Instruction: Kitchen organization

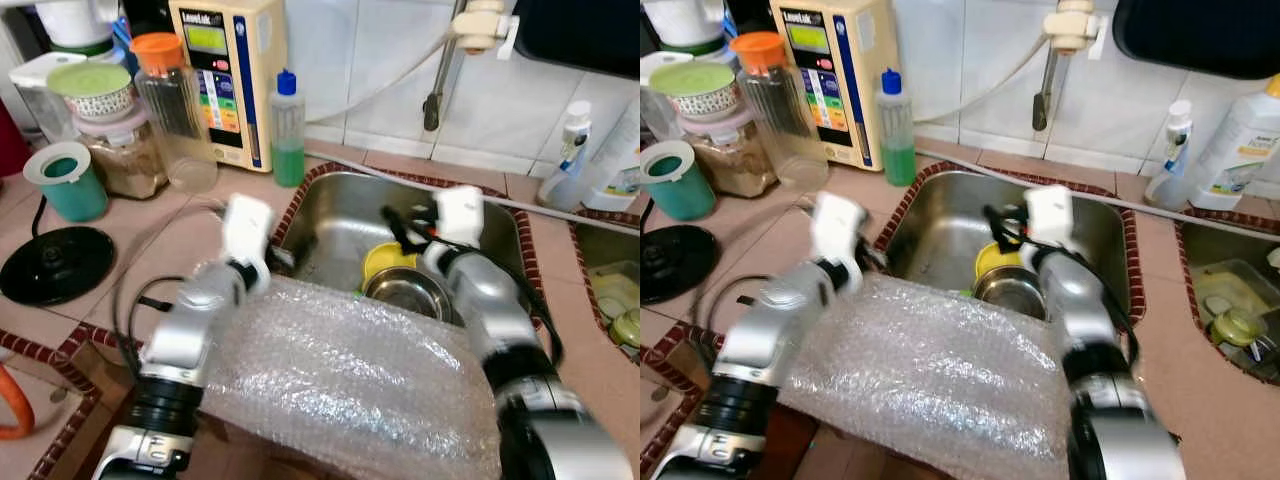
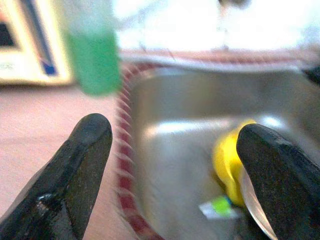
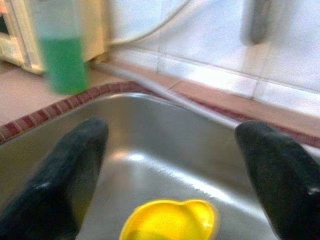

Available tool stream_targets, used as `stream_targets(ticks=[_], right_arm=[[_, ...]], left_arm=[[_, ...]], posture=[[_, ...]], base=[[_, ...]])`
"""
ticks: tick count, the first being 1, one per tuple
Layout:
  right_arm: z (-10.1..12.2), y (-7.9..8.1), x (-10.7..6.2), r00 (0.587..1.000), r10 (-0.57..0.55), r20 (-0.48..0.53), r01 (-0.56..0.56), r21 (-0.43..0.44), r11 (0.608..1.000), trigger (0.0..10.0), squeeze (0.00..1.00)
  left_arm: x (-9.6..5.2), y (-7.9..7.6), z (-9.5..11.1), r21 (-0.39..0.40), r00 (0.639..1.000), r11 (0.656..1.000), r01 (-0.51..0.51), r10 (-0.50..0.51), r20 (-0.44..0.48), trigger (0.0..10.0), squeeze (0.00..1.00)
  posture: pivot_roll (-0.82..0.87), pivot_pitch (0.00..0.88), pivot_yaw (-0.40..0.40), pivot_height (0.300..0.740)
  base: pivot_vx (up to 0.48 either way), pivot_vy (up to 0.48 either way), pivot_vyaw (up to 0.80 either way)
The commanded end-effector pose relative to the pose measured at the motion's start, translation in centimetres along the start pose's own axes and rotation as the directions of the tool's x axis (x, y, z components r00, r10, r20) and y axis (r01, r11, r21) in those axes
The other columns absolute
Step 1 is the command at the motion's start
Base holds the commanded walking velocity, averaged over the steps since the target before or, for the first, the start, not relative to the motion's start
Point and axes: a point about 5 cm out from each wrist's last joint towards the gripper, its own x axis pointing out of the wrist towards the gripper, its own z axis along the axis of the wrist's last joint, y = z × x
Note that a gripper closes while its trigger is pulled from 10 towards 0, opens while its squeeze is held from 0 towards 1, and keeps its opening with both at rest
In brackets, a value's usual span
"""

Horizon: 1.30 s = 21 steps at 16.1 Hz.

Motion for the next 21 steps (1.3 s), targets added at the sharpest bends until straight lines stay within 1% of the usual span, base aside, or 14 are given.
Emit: stream_targets(ticks=[1,4,6,7,9,11,12,13,14,15,16,17,20,21], right_arm=[[1.3,-0.8,-0.3,0.998,-0.036,0.05,0.036,0.0,0.999,10.0,1.0],[2.4,-1.3,-2.7,0.988,-0.094,0.124,0.097,-0.018,0.995,10.0,1.0],[2.5,-1.4,-4.6,0.982,-0.125,0.141,0.128,-0.013,0.992,10.0,1.0],[2.5,-1.6,-5.2,0.979,-0.146,0.14,0.15,-0.016,0.989,10.0,1.0],[3.1,-2.2,-6.6,0.966,-0.198,0.164,0.212,-0.066,0.975,10.0,1.0],[3.7,-2.4,-7.8,0.956,-0.235,0.174,0.249,-0.065,0.966,10.0,1.0],[3.9,-2.3,-8.1,0.955,-0.239,0.177,0.254,-0.063,0.965,10.0,1.0],[4.1,-2.2,-8.5,0.954,-0.234,0.186,0.249,-0.063,0.966,10.0,1.0],[4.4,-2.3,-8.9,0.948,-0.256,0.191,0.271,-0.054,0.961,10.0,0.95],[4.6,-2.1,-9.2,0.943,-0.27,0.192,0.284,-0.048,0.958,10.0,0.51],[4.5,-1.9,-9.4,0.942,-0.28,0.183,0.291,-0.037,0.956,10.0,0.0],[4.0,-1.3,-9.5,0.944,-0.291,0.153,0.294,0.003,0.956,10.0,0.0],[3.8,-0.4,-9.2,0.949,-0.287,0.134,0.287,0.014,0.958,10.0,0.0],[3.7,-0.3,-9.1,0.951,-0.281,0.131,0.282,0.013,0.959,10.0,0.0]], left_arm=[[-0.1,0.1,0.8,0.016,0.999,1.0,-0.02,0.019,0.041,10.0,1.0],[-0.4,0.9,1.1,0.014,0.996,0.998,-0.053,0.052,0.075,10.0,1.0],[-1.2,1.5,0.6,-0.039,0.988,0.992,-0.123,0.126,0.084,10.0,1.0],[-1.5,1.4,0.3,-0.051,0.986,0.989,-0.14,0.144,0.082,10.0,1.0],[-2.2,0.9,-0.3,-0.019,0.987,0.991,-0.134,0.135,0.086,10.0,1.0],[-3.1,2.0,-0.1,-0.022,0.977,0.981,-0.19,0.192,0.097,10.0,1.0],[-3.4,2.3,-0.1,-0.015,0.973,0.978,-0.209,0.209,0.094,10.0,0.0],[-3.7,2.3,0.1,-0.015,0.975,0.979,-0.201,0.202,0.097,10.0,0.0],[-4.1,2.1,0.4,-0.001,0.975,0.981,-0.195,0.194,0.106,10.0,0.0],[-4.2,2.0,0.6,0.024,0.973,0.978,-0.206,0.202,0.113,10.0,0.0],[-4.2,2.0,0.8,0.027,0.969,0.975,-0.219,0.215,0.121,10.0,0.0],[-4.0,1.8,1.1,-0.015,0.966,0.975,-0.223,0.223,0.127,10.0,0.0],[-4.0,1.9,1.2,-0.004,0.957,0.964,-0.265,0.263,0.124,10.0,0.0],[-3.9,1.7,1.1,-0.023,0.964,0.971,-0.24,0.241,0.114,10.0,0.0]], posture=[[0.03,0.0,0.018,0.74],[0.01,0.0,0.024,0.74],[-0.01,0.0,0.035,0.74],[-0.01,0.0,0.036,0.74],[-0.02,0.0,0.042,0.74],[-0.02,0.0,0.045,0.74],[-0.02,0.0,0.046,0.74],[-0.01,0.0,0.045,0.74],[0.0,0.0,0.039,0.74],[0.01,0.0,0.038,0.74],[0.01,0.0,0.036,0.74],[0.01,0.0,0.033,0.74],[0.01,0.0,0.037,0.74],[0.01,0.0,0.04,0.74]], base=[[0.0,0.0,0.0],[0.0,0.0,0.0],[0.0,0.0,0.0],[0.0,0.0,0.0],[0.0,0.0,0.0],[0.0,0.0,0.0],[0.0,0.0,0.0],[0.0,0.0,0.0],[0.0,0.0,0.0],[0.0,0.0,0.0],[0.0,0.0,0.0],[0.0,0.0,0.0],[0.0,0.0,-0.33],[0.0,0.0,-0.8]])
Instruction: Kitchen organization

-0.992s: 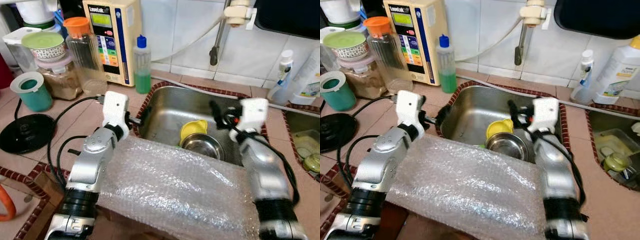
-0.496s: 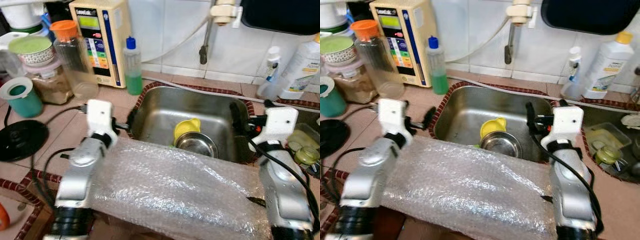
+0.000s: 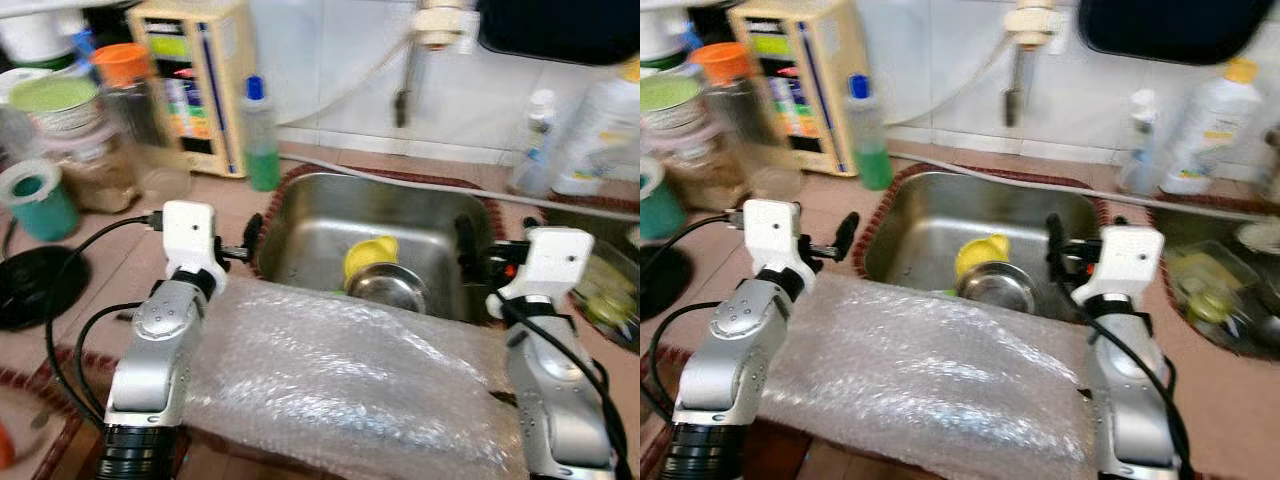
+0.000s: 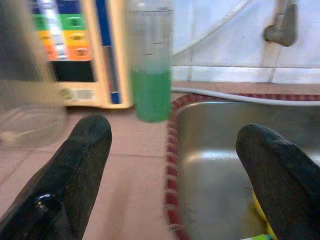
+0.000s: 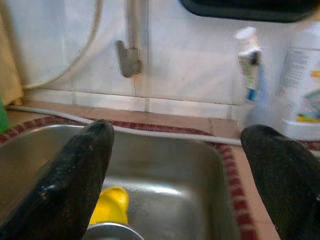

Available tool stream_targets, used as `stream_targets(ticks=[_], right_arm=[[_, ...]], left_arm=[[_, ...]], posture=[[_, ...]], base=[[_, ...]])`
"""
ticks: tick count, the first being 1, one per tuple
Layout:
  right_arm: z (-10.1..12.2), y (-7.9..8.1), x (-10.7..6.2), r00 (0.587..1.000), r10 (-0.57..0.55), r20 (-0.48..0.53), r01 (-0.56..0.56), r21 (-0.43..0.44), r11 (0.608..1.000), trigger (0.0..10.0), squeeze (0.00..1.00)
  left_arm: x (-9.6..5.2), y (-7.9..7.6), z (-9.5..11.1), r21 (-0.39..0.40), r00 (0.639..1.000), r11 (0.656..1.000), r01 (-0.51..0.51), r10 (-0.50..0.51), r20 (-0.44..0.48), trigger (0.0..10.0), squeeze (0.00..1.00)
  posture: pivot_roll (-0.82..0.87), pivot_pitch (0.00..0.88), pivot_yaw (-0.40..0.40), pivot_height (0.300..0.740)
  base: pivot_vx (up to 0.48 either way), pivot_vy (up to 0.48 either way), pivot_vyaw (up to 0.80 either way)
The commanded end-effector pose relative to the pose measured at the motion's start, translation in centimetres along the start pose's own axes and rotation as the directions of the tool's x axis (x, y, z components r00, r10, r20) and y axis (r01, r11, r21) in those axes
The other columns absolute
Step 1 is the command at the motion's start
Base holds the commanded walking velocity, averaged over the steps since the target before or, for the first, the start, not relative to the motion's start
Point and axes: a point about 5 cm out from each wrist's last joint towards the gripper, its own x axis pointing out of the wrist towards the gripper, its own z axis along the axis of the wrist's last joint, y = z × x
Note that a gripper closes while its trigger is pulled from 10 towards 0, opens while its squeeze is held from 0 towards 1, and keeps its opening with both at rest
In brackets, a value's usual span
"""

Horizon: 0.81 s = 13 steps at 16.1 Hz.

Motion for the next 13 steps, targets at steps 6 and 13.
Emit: stream_targets(ticks=[6,13], right_arm=[[0.3,-0.6,0.9,0.999,-0.032,-0.004,0.032,0.0,0.999,10.0,0.0],[1.2,0.6,1.5,0.999,0.036,0.031,-0.036,0.005,0.999,10.0,0.0]], left_arm=[[-0.1,-0.7,0.3,-0.012,1.0,1.0,0.028,-0.028,-0.006,10.0,0.0],[-0.2,-0.9,0.5,-0.008,1.0,1.0,0.021,-0.021,-0.007,10.0,0.0]], posture=[[0.04,0.0,0.047,0.74],[0.02,0.0,0.046,0.74]], base=[[0.0,0.0,-0.8],[0.0,0.0,-0.31]])
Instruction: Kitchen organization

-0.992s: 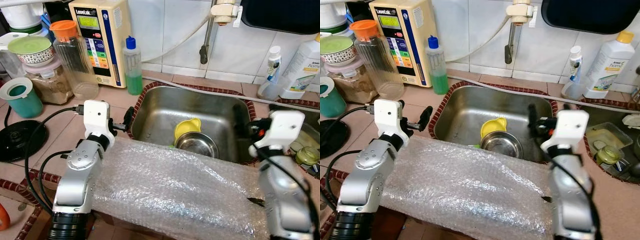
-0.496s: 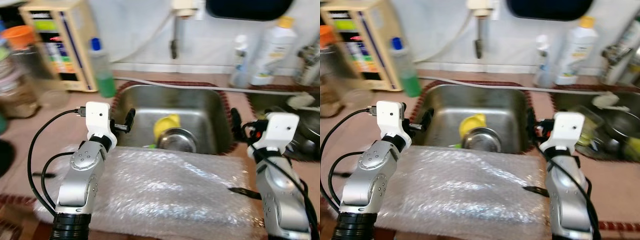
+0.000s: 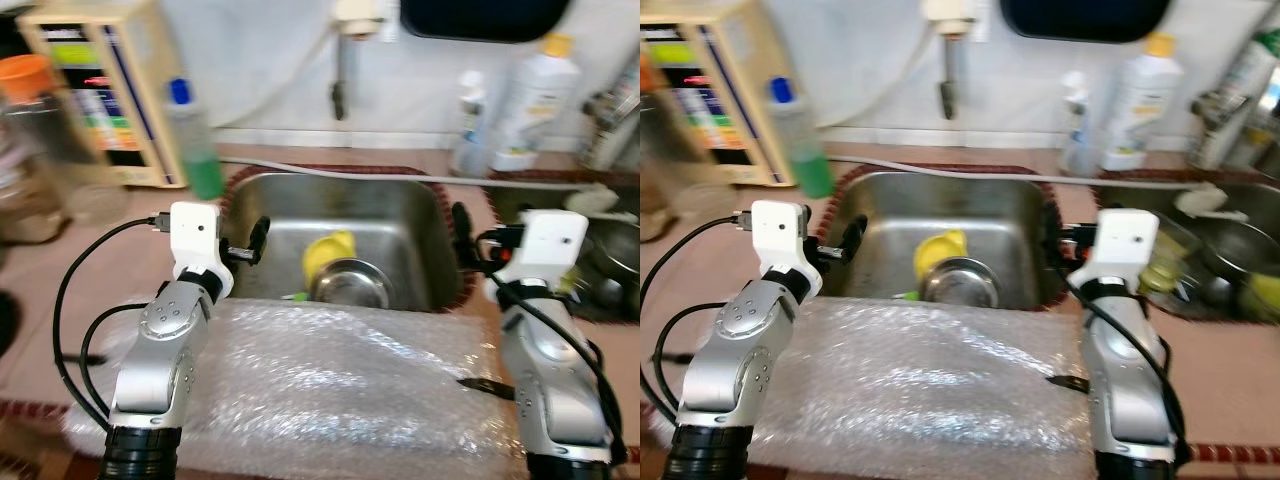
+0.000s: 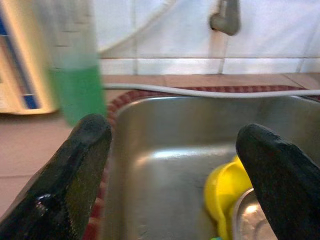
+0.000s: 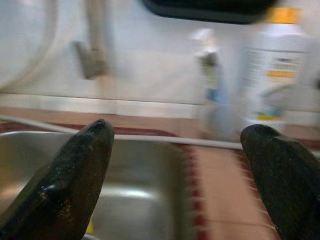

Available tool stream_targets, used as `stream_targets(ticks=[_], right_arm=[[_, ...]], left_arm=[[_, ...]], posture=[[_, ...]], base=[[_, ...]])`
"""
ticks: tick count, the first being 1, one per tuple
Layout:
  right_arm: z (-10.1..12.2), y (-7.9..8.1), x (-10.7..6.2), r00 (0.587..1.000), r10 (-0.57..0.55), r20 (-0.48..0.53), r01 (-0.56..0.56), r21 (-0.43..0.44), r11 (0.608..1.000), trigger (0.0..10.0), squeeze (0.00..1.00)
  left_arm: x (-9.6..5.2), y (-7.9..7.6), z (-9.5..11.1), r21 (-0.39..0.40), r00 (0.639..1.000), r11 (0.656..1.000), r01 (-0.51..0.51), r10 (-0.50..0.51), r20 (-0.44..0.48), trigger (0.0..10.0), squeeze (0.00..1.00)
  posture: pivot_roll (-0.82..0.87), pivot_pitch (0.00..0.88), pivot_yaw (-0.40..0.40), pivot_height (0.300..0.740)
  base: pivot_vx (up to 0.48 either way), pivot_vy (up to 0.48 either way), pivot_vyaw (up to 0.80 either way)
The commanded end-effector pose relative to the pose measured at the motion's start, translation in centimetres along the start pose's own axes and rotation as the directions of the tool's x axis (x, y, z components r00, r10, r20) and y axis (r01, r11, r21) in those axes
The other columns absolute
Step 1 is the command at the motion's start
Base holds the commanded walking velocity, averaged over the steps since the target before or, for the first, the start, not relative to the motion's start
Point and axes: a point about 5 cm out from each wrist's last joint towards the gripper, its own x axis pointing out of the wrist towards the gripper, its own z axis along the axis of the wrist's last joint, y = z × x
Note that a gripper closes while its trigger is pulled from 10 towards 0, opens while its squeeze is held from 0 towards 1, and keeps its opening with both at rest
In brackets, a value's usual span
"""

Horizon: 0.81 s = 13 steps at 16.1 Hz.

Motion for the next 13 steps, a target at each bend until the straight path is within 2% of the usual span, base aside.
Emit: stream_targets(ticks=[1,4,7,13], right_arm=[[0.4,0.0,0.0,1.0,0.004,0.01,-0.004,0.004,1.0,10.0,0.0],[0.6,0.2,0.0,1.0,0.015,0.013,-0.015,0.002,1.0,10.0,0.0],[0.8,-0.1,0.7,1.0,-0.005,0.024,0.005,0.01,1.0,10.0,0.0],[0.8,-0.2,0.9,1.0,-0.011,0.023,0.01,0.014,1.0,10.0,0.0]], left_arm=[[-0.1,-0.4,0.5,0.006,1.0,1.0,0.003,-0.003,0.008,10.0,0.0],[0.0,-0.5,0.8,-0.002,1.0,1.0,0.01,-0.01,0.008,10.0,0.0],[0.9,-0.1,1.3,-0.011,1.0,1.0,-0.001,0.002,0.01,10.0,0.0],[1.3,0.5,1.7,-0.013,1.0,1.0,-0.01,0.01,0.015,10.0,0.0]], posture=[[0.02,0.0,0.043,0.74],[0.02,0.0,0.041,0.74],[0.02,0.0,0.041,0.74],[0.02,0.0,0.041,0.74]], base=[[0.0,0.0,0.0],[0.0,0.0,0.0],[-0.319,0.0,0.0],[-0.341,0.0,0.0]])
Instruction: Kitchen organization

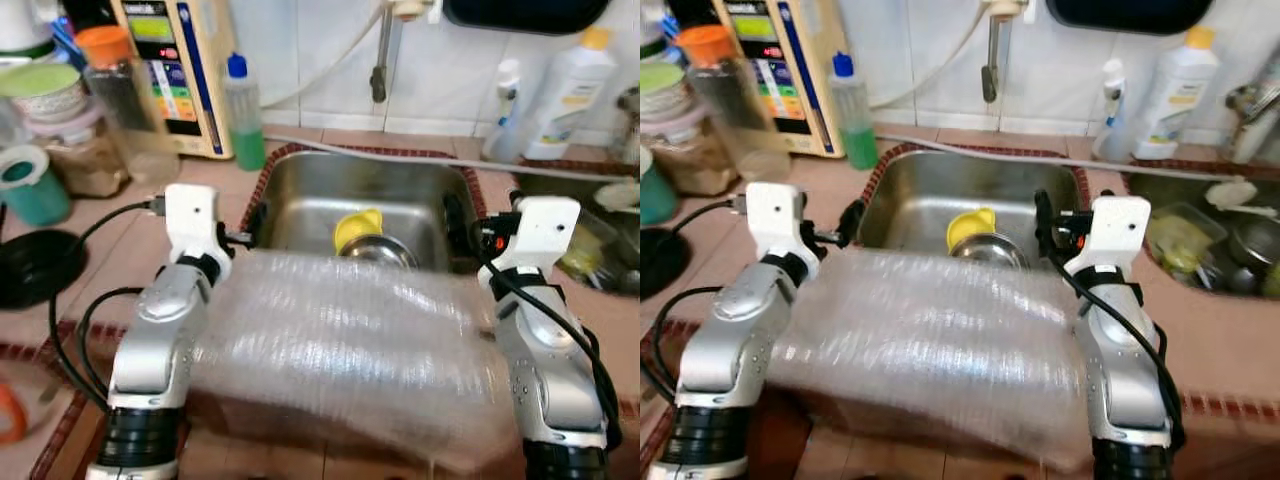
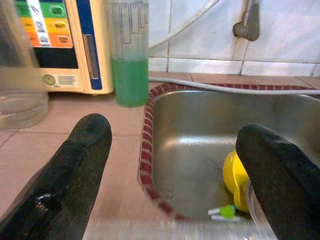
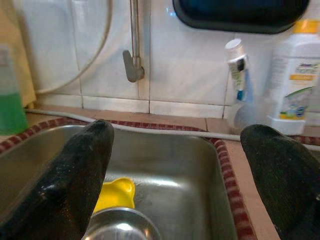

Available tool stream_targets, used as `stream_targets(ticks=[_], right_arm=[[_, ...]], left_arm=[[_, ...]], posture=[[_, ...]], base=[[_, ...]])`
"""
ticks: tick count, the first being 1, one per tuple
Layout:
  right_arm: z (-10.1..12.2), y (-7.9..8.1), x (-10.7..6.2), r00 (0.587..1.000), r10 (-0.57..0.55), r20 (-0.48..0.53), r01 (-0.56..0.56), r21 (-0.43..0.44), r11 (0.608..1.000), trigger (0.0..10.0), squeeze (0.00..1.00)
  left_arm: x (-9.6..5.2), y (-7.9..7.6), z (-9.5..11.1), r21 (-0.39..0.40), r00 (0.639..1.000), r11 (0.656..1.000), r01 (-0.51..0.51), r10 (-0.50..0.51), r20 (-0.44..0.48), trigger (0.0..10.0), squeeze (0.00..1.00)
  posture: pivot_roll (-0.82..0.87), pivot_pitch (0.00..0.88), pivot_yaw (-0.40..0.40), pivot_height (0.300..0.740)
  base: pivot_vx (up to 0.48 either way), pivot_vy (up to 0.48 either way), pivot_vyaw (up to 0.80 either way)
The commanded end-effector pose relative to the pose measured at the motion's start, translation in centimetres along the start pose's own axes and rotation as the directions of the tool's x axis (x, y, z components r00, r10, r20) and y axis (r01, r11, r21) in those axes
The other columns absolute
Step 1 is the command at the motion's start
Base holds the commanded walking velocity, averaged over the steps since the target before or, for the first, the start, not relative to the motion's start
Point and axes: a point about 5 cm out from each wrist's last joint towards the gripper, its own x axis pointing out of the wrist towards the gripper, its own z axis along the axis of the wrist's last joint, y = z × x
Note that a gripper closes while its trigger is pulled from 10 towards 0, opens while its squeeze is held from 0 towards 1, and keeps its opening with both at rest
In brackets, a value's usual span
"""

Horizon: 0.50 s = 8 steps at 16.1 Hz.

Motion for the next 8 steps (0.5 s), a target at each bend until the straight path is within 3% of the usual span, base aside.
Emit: stream_targets(ticks=[1,8], right_arm=[[0.23,-0.28,-0.03,1.0,-0.014,0.005,0.014,0.0,1.0,10.0,0.0],[0.53,-0.61,0.43,1.0,-0.018,0.014,0.018,-0.004,1.0,10.0,0.0]], left_arm=[[0.15,-0.21,0.32,-0.004,1.0,1.0,0.01,-0.01,0.005,10.0,0.0],[0.13,-0.33,-0.02,-0.014,1.0,1.0,0.01,-0.01,-0.009,10.0,0.0]], posture=[[0.02,0.0,0.04,0.74],[0.02,0.0,0.034,0.74]], base=[[-0.345,0.0,0.0],[-0.316,0.0,0.0]])
